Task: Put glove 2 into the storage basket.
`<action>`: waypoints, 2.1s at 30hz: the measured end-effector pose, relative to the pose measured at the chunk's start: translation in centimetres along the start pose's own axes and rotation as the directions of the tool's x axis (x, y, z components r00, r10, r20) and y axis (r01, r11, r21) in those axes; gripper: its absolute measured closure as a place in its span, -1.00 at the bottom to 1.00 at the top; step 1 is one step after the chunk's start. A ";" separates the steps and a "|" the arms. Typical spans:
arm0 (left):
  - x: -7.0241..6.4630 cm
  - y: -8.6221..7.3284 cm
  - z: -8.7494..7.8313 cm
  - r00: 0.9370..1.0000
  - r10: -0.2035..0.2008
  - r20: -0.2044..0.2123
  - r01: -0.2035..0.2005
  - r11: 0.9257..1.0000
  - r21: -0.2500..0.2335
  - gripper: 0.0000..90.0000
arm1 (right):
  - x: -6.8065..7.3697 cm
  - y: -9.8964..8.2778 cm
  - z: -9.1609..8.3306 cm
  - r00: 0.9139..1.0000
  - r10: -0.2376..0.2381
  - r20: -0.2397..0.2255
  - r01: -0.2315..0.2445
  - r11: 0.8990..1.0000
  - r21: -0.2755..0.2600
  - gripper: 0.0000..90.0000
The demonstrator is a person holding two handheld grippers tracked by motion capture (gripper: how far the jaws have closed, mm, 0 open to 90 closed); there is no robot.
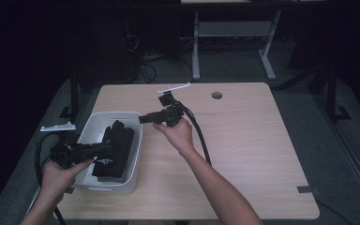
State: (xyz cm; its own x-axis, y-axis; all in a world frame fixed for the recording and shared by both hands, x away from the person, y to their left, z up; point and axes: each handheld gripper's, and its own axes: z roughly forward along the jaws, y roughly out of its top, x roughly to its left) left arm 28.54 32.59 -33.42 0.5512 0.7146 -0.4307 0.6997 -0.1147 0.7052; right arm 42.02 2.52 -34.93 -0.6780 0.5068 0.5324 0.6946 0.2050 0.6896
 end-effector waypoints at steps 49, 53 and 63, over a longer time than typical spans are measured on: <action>-4.6 3.0 5.4 0.990 0.069 0.125 -0.074 0.997 0.031 0.21 | -4.1 -2.0 -8.9 0.996 0.070 0.055 -0.064 0.993 -0.095 -0.01; -4.9 3.1 5.8 0.988 0.075 0.132 -0.080 0.996 0.034 0.20 | -4.5 -2.1 -9.5 0.995 0.077 0.060 -0.071 0.992 -0.101 -0.05; -5.5 3.4 6.8 0.986 0.078 0.145 -0.084 0.996 0.039 0.16 | -5.2 -2.8 -10.9 0.994 0.090 0.067 -0.082 0.990 -0.116 -0.08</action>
State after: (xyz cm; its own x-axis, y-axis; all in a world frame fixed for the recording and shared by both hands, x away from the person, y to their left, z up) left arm 30.97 23.58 -32.50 0.6639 0.5963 -0.4513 0.6679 -0.2014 0.7165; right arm 41.02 -9.82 -34.30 -0.5955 0.5779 0.5580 0.7151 0.0649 0.6960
